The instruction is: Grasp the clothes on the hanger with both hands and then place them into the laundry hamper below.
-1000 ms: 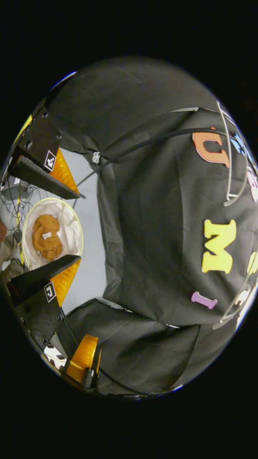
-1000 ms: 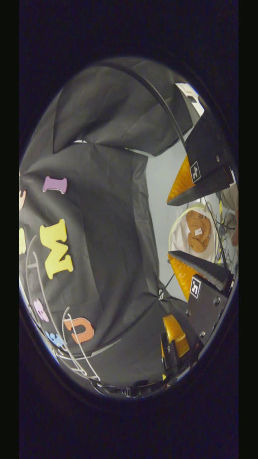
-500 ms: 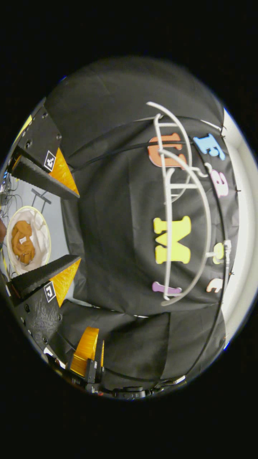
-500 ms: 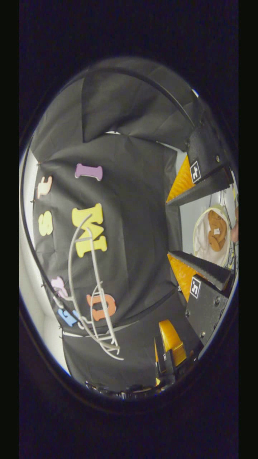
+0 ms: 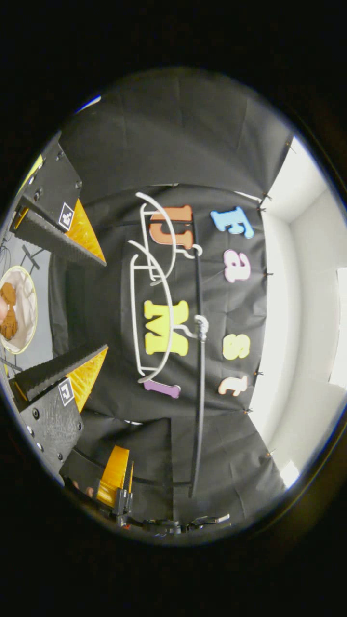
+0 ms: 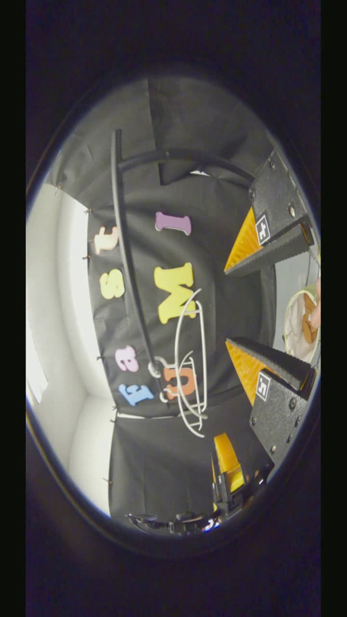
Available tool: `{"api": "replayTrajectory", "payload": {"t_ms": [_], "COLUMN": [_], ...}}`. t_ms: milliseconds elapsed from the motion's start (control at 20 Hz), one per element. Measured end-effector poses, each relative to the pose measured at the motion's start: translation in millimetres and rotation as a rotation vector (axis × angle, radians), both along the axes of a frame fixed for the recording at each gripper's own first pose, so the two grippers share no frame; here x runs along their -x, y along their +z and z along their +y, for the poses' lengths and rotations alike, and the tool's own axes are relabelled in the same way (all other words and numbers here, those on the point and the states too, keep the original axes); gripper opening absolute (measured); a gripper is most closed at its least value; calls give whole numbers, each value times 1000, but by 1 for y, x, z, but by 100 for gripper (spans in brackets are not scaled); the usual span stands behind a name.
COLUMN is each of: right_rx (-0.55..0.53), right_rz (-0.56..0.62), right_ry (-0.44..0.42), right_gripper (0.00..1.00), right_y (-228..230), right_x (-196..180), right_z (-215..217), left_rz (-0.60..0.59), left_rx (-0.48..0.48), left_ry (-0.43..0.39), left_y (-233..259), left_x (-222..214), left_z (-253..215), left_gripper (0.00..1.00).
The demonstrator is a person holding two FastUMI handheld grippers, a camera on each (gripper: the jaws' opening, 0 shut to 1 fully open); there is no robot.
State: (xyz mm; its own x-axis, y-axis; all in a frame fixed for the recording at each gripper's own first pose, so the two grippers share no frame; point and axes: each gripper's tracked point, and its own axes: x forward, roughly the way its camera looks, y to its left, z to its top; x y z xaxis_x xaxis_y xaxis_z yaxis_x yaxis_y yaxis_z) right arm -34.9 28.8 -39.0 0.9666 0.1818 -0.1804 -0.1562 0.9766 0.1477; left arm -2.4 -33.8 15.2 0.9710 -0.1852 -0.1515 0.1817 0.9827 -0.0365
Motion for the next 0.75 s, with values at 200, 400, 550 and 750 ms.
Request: {"api": "replayTrajectory", "payload": {"t_ms": [200, 400, 550, 750], "right_rx": [-61, -46, -14, 15], "right_rz": [-105, -176, -235, -273], "right_ry": [38, 63, 34, 0], "right_gripper": [83, 82, 84, 84], "right_y": [52, 72, 83, 99], "right_x": [34, 64, 77, 91], "right_z": [-8, -22, -39, -47], "left_rz": [-125, -237, -290, -290], "left_rx": [37, -14, -33, 1], "left_ry": [41, 121, 204, 204], "left_y": [54, 87, 97, 105], "left_x": [42, 84, 106, 107], "left_z": [-2, 5, 14, 12], "left_gripper": [95, 100, 100, 100]}}
